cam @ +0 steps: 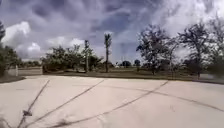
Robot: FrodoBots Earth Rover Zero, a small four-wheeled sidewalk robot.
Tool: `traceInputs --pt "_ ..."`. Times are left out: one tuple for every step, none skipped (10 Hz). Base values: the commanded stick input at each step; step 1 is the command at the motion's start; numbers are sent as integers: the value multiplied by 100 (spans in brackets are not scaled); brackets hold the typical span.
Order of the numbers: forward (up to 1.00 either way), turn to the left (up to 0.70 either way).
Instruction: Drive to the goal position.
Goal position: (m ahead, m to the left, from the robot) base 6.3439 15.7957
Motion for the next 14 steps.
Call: traceInputs --pt "98 39" --pt "98 4" --pt "98 0" --pt "98 0" --pt "98 0" --pt "98 0" --pt "98 0" --pt "98 0" --pt "98 0" --pt "98 0" --pt "98 0" --pt "98 0" --pt "98 0" --pt "98 11"
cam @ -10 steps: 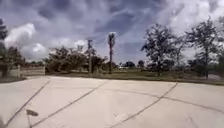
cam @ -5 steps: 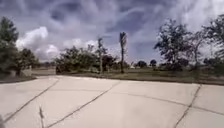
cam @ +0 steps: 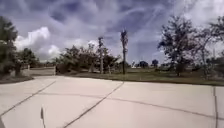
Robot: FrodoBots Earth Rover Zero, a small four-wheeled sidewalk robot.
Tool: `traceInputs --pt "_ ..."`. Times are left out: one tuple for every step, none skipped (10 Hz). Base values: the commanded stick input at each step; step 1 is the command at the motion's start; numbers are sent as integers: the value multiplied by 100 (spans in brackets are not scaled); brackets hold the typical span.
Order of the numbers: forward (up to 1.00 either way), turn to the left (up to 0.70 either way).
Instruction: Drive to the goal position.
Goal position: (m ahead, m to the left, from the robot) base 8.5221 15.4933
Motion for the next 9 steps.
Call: traceInputs --pt "98 37" --pt "98 39" --pt "98 39" --pt "98 39" --pt "98 39" --pt "98 19" --pt "98 0" --pt "98 0" --pt "98 0"
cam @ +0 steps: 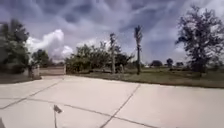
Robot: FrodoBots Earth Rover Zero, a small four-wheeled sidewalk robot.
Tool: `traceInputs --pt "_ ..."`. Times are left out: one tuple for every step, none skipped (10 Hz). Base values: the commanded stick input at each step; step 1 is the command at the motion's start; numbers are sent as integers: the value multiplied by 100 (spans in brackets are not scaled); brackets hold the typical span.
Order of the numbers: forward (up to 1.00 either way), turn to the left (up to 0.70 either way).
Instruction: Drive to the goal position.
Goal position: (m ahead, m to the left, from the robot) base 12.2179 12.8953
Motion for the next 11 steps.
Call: traceInputs --pt "98 0" --pt "98 0" --pt "98 15" --pt "98 39" --pt "98 19" --pt "98 0" --pt "98 0" --pt "98 0" --pt "98 0" --pt "98 16" --pt "98 39"
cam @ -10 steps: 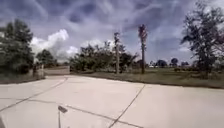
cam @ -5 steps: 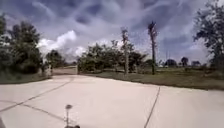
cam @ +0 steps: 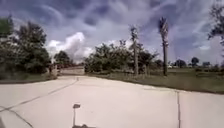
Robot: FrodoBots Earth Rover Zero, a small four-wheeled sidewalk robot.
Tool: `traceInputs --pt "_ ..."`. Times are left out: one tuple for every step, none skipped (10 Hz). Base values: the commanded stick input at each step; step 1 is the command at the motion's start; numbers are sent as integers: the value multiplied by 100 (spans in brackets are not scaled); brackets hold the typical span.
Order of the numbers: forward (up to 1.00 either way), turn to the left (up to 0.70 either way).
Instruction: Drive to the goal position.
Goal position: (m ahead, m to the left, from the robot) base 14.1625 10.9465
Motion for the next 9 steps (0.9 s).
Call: traceInputs --pt "98 39" --pt "98 32" --pt "98 0" --pt "98 0" --pt "98 1" --pt "98 39" --pt "98 38" --pt "98 0" --pt "98 0"
